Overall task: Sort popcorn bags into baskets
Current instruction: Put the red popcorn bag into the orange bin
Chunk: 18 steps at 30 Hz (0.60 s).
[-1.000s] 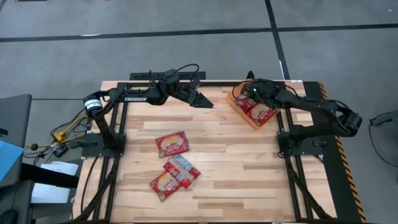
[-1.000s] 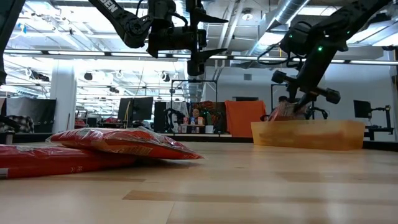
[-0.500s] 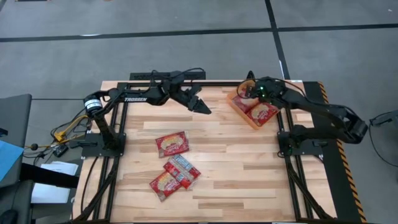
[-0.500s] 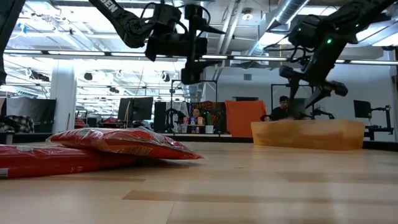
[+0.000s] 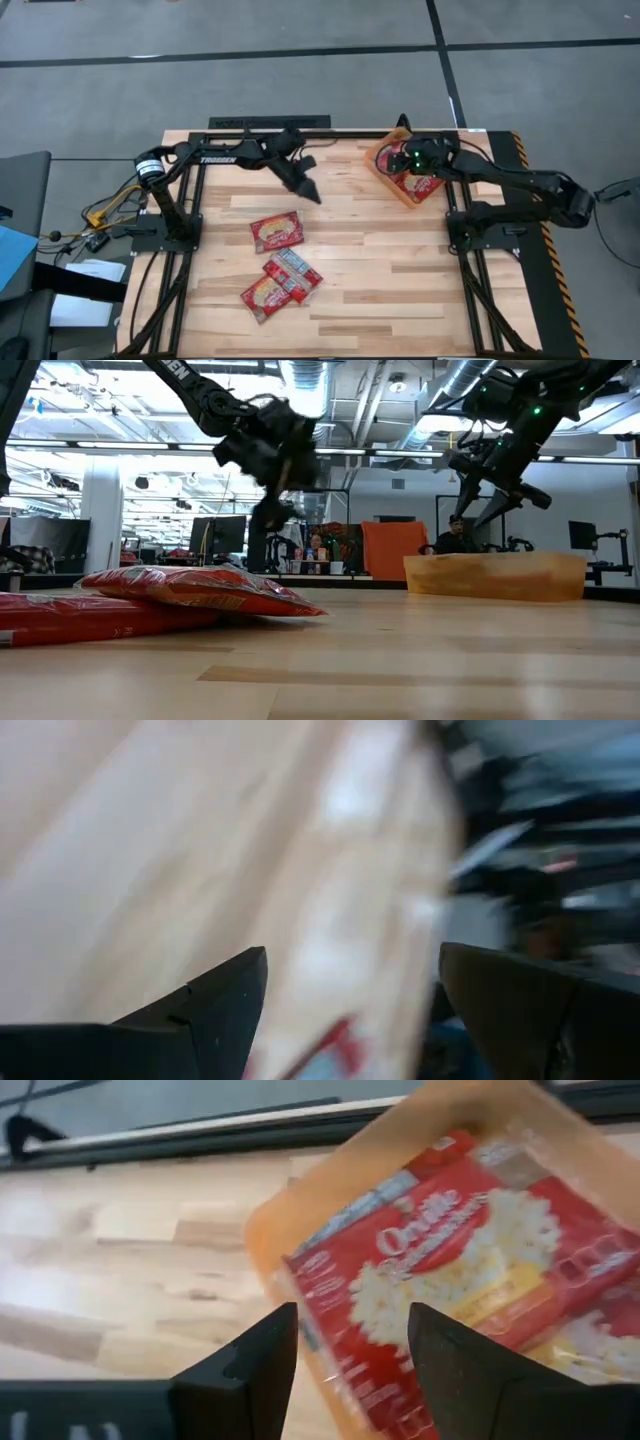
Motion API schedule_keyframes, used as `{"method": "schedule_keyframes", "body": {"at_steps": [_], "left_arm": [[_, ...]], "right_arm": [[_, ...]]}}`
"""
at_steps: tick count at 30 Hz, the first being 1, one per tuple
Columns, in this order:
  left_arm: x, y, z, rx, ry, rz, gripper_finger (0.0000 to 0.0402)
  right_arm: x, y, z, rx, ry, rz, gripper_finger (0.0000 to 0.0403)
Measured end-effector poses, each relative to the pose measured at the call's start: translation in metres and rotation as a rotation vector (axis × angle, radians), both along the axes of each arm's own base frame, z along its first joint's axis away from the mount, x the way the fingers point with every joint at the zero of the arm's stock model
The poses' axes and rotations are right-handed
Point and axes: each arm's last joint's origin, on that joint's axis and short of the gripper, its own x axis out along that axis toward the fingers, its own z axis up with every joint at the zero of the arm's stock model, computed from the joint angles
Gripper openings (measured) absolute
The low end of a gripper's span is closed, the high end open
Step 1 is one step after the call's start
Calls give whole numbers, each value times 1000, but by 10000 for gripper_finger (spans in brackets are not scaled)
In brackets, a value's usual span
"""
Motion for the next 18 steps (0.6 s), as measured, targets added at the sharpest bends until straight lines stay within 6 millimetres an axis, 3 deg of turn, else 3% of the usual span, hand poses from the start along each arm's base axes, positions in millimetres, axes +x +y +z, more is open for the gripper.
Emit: {"method": "schedule_keyframes", "body": {"at_steps": [7,12,18], "left_arm": [[-18,-20,-22,243,268,-148,283],[-31,-33,-20,332,364,-272,283],[-54,-40,-17,464,393,-264,283]], "right_arm": [[8,13,0,-1,2,74,219],[11,18,0,-1,2,102,220],[14,23,0,-4,5,130,213]]}}
